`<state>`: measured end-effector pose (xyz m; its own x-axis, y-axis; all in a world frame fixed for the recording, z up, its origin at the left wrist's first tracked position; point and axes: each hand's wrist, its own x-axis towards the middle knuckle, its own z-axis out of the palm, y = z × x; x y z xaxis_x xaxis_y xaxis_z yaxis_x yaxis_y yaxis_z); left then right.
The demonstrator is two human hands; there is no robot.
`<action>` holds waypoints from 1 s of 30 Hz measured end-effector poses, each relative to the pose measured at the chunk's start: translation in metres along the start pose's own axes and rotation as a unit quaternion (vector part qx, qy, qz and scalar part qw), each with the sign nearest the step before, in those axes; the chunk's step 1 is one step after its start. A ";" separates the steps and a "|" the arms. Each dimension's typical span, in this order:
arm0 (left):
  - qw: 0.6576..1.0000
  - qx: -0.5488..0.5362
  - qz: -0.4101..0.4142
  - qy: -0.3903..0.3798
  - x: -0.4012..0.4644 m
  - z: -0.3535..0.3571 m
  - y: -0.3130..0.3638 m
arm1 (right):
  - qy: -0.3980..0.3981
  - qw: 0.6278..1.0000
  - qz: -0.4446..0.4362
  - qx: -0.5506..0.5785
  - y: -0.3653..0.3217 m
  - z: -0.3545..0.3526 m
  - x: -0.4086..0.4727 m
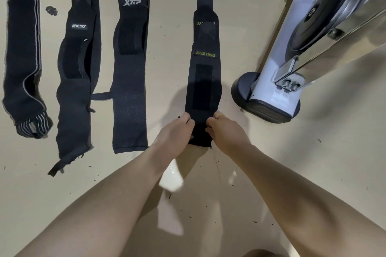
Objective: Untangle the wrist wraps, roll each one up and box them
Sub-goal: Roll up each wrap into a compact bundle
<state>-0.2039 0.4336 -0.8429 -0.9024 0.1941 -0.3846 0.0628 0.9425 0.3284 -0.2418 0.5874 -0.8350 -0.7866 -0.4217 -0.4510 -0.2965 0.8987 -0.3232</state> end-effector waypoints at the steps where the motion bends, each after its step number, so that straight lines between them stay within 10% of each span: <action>1: 1.000 0.018 0.019 0.011 0.003 -0.001 0.001 | -0.004 1.000 -0.013 -0.012 0.001 -0.002 0.000; 20: 0.999 -0.027 -0.023 -0.026 -0.002 -0.008 -0.002 | -0.053 0.998 -0.021 -0.038 -0.011 -0.002 -0.003; 30: 0.916 -0.270 -0.202 0.216 -0.010 -0.044 0.013 | -0.011 0.909 0.110 0.402 -0.028 -0.043 -0.008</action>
<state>-0.2124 0.4322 -0.7963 -0.8974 -0.3771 -0.2293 -0.4284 0.6193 0.6580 -0.2503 0.5703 -0.7868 -0.7653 -0.2525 -0.5921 0.3656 0.5866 -0.7227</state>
